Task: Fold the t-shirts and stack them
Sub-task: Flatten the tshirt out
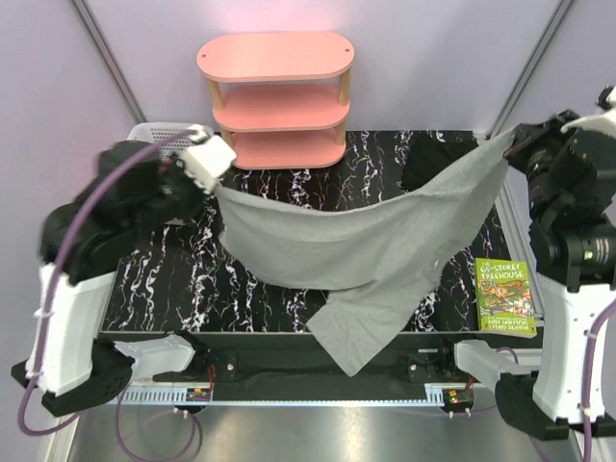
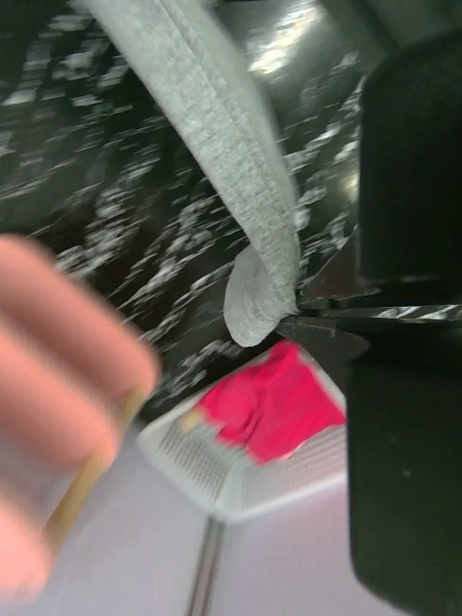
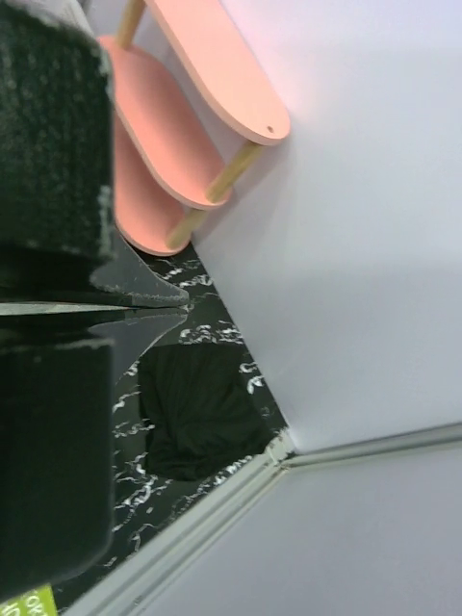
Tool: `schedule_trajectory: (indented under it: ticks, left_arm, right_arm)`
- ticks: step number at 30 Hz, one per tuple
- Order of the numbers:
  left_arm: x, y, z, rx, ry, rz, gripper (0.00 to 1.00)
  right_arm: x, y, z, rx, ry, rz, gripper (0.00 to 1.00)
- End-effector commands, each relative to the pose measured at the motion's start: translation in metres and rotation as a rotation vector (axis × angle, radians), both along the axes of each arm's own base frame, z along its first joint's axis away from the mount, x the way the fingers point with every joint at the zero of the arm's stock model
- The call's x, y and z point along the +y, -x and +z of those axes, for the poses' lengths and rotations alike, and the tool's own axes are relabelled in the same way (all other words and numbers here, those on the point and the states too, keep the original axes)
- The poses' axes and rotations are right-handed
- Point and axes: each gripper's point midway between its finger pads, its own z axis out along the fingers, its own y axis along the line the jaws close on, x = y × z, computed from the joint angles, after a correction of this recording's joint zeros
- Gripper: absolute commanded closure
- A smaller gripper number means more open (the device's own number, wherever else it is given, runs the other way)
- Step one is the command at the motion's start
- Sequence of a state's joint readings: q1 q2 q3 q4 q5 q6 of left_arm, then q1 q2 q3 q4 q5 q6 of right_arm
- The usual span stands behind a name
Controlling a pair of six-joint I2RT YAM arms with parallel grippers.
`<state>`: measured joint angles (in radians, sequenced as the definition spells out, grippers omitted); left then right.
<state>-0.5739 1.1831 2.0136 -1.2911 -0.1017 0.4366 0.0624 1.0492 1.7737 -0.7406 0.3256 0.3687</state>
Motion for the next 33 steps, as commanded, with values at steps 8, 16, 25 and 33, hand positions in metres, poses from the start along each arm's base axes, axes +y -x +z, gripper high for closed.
schedule_trajectory:
  ticks: [8, 16, 25, 33]
  left_arm:
    - [0.012, 0.028, -0.027, 0.186, -0.079, 0.021, 1.0]
    - [0.037, 0.021, -0.079, 0.237, -0.25, 0.114, 1.0]
    - [0.06, 0.036, -0.034, 0.116, -0.213, 0.163, 1.0]
    - [0.089, 0.063, 0.028, -0.122, -0.067, 0.207, 1.0]
  right_arm:
    - [-0.002, -0.03, 0.034, 0.011, -0.001, -0.021, 1.0]
    - [0.006, -0.033, -0.01, 0.094, -0.015, 0.021, 1.0]
    - [0.02, 0.061, 0.018, -0.082, -0.024, 0.129, 1.0]
    - [0.011, 0.173, 0.089, -0.36, -0.02, 0.146, 1.0]
